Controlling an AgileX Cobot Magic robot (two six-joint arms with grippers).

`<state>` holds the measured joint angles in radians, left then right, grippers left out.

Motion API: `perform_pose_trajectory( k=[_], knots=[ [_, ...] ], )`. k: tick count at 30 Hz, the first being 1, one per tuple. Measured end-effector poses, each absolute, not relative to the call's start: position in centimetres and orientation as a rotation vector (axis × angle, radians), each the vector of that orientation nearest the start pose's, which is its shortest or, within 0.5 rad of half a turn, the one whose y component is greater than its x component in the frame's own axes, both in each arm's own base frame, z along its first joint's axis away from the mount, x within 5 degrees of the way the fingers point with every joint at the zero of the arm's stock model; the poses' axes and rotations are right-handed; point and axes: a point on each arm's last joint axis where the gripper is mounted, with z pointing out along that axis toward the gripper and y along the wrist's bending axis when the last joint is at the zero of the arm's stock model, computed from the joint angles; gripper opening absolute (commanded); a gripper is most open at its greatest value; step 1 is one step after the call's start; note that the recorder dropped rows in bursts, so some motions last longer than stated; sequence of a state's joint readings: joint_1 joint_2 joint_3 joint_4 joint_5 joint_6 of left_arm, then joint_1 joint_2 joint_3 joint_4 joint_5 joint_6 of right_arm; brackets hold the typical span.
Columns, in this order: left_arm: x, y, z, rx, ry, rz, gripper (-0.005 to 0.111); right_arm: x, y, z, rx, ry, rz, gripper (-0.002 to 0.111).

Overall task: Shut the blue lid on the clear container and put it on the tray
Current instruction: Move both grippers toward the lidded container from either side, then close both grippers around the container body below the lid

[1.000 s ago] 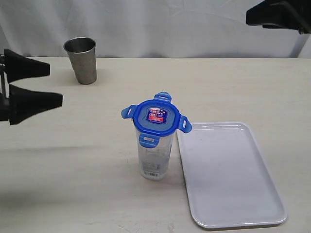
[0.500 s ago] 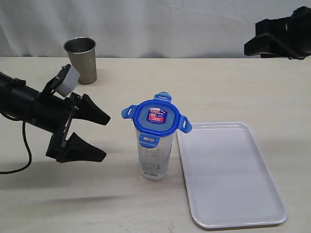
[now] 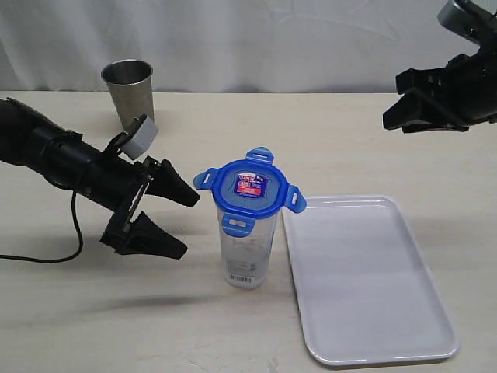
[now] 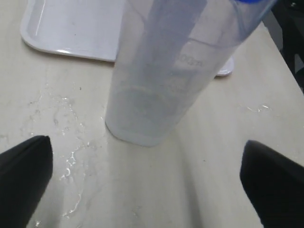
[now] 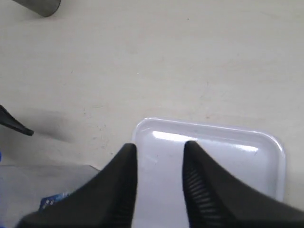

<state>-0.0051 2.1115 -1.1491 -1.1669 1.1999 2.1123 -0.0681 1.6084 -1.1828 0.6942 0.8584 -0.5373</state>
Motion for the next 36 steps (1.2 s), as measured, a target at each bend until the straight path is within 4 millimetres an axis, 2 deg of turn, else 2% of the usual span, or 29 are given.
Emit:
perform_pose_trajectory(
  k=[1, 6, 9, 11, 15, 16, 19, 23, 26, 31, 36],
  knots=[
    [35.3, -8.0, 12.1, 1.461, 1.803, -1.072, 0.105, 33.2, 2.1, 26.9, -0.132, 2.559, 0.621, 0.004],
    [36.3, -8.0, 11.8, 1.457, 1.792, -1.065, 0.105, 32.0, 1.2, 24.4, -0.073, 2.643, 0.628, 0.004],
    [36.3, -8.0, 11.4, 1.454, 1.799, -1.074, 0.105, 30.8, 0.4, 22.4, 0.011, 2.684, 0.684, 0.004],
    [36.4, -8.2, 11.4, 1.457, 1.796, -1.076, 0.105, 30.0, 0.6, 21.3, 0.032, 2.683, 0.752, 0.004],
    [36.2, -8.7, 11.3, 1.478, 1.788, -1.083, 0.105, 28.5, 2.2, 19.6, 0.031, 2.619, 0.949, 0.004],
    [36.0, -9.4, 11.2, 1.503, 1.780, -1.095, 0.105, 27.7, 2.9, 18.8, 0.026, 2.590, 1.014, 0.004],
    [35.6, -10.8, 10.9, 1.540, 1.764, -1.121, 0.105, 26.9, 3.6, 17.9, 0.053, 2.537, 1.085, 0.004],
    [35.2, -12.0, 10.7, 1.579, 1.746, -1.141, 0.105, 26.1, 3.8, 17.1, 0.084, 2.502, 1.123, 0.004],
    [35.2, -12.2, 10.8, 1.567, 1.742, -1.147, 0.105, 25.4, 4.4, 16.5, 0.075, 2.510, 1.134, 0.004],
    [35.3, -12.7, 10.8, 1.523, 1.740, -1.162, 0.105, 25.4, 7.9, 16.6, 0.035, 2.452, 1.149, 0.004],
    [35.4, -12.8, 10.1, 1.484, 1.758, -1.186, 0.105, 25.8, 9.5, 15.5, 0.073, 2.461, 1.134, 0.004]
  ],
)
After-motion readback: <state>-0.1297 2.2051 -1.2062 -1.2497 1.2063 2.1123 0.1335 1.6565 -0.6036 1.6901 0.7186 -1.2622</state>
